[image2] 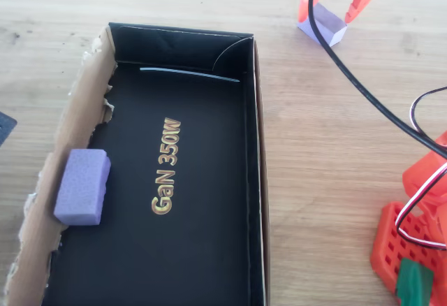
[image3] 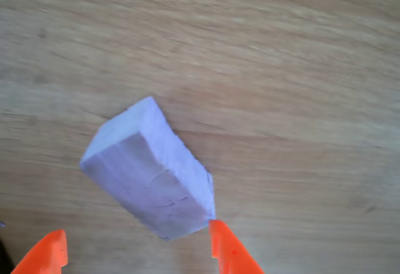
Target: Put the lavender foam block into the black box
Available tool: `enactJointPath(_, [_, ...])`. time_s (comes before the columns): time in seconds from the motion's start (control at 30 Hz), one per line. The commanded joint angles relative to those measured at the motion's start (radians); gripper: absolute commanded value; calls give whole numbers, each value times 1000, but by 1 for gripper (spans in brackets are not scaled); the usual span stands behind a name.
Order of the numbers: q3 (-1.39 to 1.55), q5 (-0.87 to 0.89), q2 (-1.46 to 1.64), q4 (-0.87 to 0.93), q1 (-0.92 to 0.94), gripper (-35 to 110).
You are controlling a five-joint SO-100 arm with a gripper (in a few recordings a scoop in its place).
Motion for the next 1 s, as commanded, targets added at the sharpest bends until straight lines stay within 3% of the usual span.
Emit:
enactJointPath(0.0, [-32,20,29,15,2,31])
enactJointPath(0.97, [-49,-15,-41,-54,11,31])
